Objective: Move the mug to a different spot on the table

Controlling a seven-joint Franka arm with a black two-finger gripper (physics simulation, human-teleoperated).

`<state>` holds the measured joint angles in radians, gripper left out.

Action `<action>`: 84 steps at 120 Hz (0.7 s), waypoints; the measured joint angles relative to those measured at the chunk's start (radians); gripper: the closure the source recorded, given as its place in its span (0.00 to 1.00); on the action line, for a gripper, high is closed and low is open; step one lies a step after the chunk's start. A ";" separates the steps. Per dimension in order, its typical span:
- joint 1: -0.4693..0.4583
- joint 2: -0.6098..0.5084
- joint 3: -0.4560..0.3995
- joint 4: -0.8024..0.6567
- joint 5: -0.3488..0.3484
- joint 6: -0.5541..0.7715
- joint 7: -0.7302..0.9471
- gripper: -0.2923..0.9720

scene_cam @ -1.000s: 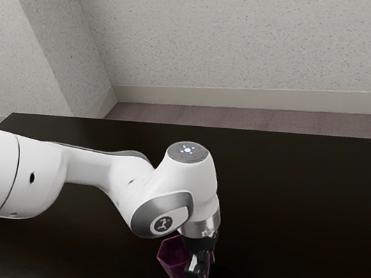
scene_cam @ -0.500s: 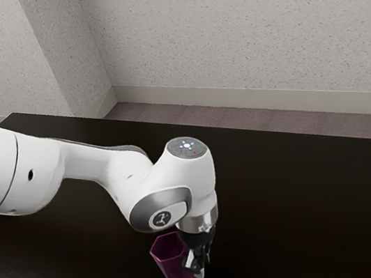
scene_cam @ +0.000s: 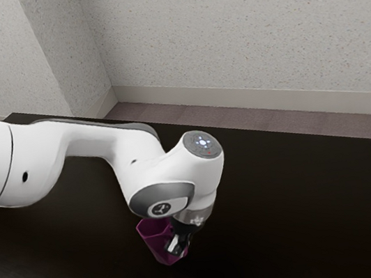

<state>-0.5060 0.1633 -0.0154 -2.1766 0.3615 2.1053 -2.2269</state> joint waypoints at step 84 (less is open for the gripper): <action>0.113 0.055 0.067 0.080 0.172 -0.106 0.208 0.79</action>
<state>-0.3933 0.2186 0.0516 -2.0962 0.5331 1.9993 -2.0187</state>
